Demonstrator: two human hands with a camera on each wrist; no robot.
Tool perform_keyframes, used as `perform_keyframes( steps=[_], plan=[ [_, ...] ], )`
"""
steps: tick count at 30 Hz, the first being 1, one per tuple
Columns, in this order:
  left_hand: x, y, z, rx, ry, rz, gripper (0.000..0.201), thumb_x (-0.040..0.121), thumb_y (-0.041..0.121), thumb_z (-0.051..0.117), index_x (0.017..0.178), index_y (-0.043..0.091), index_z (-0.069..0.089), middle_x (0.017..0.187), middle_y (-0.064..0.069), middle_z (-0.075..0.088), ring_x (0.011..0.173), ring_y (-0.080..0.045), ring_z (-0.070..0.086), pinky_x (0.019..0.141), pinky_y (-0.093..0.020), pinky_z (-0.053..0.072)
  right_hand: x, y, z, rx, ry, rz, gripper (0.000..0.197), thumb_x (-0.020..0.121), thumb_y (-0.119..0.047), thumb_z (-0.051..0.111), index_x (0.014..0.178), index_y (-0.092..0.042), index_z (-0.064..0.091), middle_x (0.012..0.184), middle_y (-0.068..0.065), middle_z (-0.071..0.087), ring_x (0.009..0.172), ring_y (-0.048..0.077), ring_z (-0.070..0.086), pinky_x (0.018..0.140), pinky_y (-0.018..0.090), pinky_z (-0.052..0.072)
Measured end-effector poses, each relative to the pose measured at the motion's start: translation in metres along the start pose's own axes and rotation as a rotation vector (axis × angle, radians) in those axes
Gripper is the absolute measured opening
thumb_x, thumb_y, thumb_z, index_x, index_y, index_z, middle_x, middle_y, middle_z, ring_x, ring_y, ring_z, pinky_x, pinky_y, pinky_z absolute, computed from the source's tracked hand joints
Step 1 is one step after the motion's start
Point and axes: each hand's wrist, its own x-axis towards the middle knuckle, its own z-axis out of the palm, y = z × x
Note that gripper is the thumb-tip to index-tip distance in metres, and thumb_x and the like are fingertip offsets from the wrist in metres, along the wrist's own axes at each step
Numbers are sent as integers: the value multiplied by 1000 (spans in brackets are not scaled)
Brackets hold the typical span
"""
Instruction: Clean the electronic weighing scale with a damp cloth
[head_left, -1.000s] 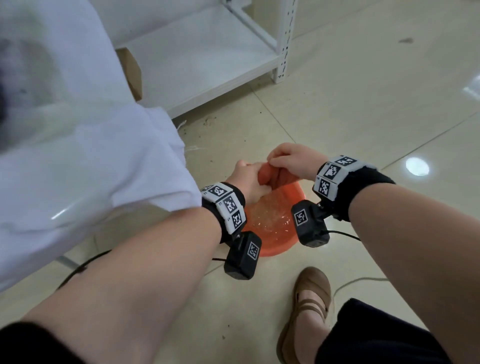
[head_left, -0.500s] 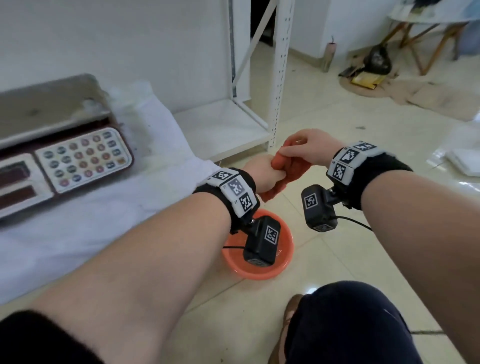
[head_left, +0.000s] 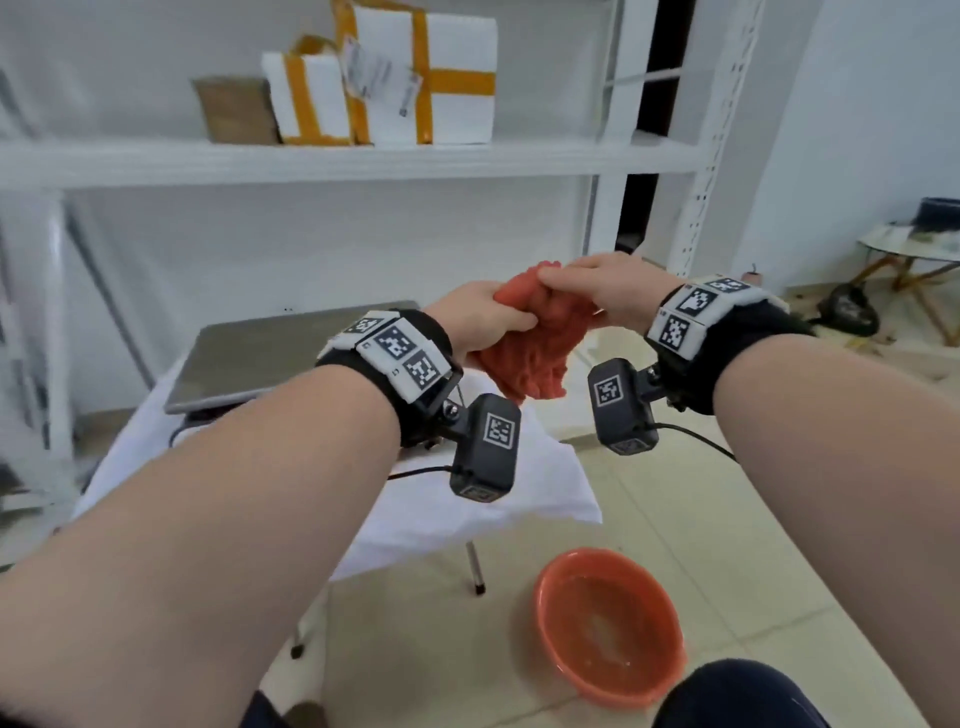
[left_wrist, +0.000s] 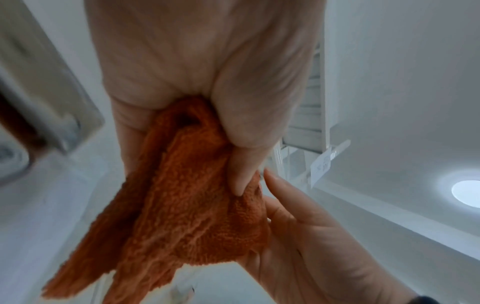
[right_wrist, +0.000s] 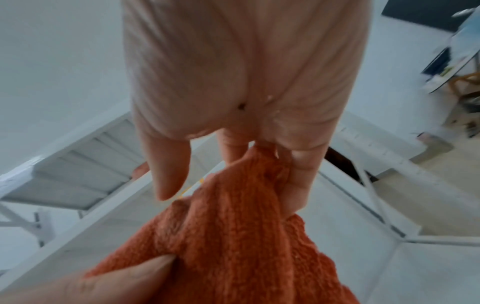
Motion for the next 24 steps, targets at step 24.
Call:
perform_keyframes(
  steps=[24],
  plan=[
    [-15, -43, -238, -329, 378, -94, 33, 102, 16, 37, 129, 28, 50, 101, -3, 66, 86, -21, 65, 74, -34, 53, 129, -109, 190, -243, -209, 25, 58, 92, -47, 50, 136, -9, 43, 129, 10, 50, 101, 28, 61, 87, 46, 54]
  ],
)
